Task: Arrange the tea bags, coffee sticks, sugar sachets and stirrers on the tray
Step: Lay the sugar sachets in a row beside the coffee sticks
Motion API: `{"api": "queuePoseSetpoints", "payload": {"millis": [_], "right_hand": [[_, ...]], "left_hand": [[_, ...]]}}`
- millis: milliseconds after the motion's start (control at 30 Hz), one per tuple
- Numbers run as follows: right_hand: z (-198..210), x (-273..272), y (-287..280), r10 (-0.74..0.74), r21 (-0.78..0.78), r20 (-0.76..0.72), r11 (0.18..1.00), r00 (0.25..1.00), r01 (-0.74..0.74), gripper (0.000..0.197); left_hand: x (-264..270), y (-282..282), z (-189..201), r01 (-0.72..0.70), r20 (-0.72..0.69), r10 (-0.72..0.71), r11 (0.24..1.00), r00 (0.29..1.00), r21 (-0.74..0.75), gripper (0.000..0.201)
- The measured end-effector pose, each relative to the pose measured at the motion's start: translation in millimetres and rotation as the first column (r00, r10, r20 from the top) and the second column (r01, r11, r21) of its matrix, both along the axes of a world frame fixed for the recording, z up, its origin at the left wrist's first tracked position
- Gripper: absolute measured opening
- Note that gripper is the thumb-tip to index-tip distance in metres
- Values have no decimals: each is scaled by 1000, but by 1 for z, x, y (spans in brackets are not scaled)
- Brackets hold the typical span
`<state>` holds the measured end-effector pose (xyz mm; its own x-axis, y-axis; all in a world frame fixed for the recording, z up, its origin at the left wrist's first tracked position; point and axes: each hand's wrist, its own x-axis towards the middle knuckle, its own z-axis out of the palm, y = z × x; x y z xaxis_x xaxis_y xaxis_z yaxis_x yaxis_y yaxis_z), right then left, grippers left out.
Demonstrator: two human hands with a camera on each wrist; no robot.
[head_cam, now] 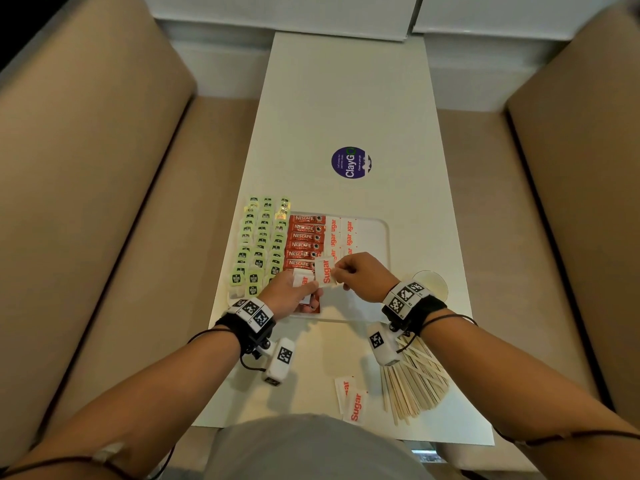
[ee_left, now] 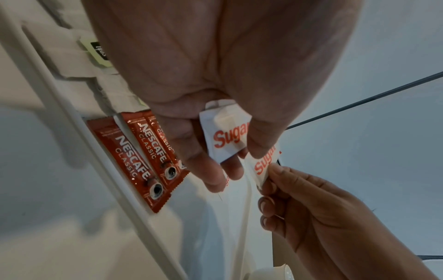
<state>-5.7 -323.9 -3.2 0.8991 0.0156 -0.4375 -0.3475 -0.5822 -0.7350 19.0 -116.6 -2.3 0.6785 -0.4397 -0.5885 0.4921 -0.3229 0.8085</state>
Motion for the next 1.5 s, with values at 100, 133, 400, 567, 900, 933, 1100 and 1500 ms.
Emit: {"api": "queuePoseSetpoints", "payload": {"millis": [100, 133, 400, 567, 900, 933, 1100, 1500], "right_hand": [[-11, 4, -7, -111, -47, -27, 993, 993, 110, 35], [-16, 5, -10, -138, -71, -45, 988, 989, 134, 36], [-57, 1, -8, -193, -158, -195, 974, 962, 164, 19], [-63, 9, 0, -212, -175, -231, 969, 949, 174, 21], [-65, 22, 8, -289, -258, -237, 939, 927, 226, 19], [-65, 23, 9, -293, -256, -237, 939, 926, 232, 18], [-62, 22, 10, -299, -231, -230, 941, 926, 247, 16], [-42, 16, 13, -224, -250, -160, 951, 961, 180, 38]], "left_hand": [[2, 3, -2, 4, -17, -4, 1000, 1000, 5, 10], [2, 4, -2, 7, -18, -6, 1000, 1000, 9, 9], [1, 11, -10, -25, -56, 28, 998, 998, 54, 15], [0, 12, -12, -40, -70, 44, 998, 997, 56, 17], [1, 16, -17, -60, -69, 64, 997, 996, 56, 24], [1, 16, -17, -59, -69, 62, 997, 996, 52, 23], [1, 19, -17, -47, -43, 50, 997, 998, 56, 20], [4, 21, -26, -55, -65, 58, 998, 996, 43, 19]]}}
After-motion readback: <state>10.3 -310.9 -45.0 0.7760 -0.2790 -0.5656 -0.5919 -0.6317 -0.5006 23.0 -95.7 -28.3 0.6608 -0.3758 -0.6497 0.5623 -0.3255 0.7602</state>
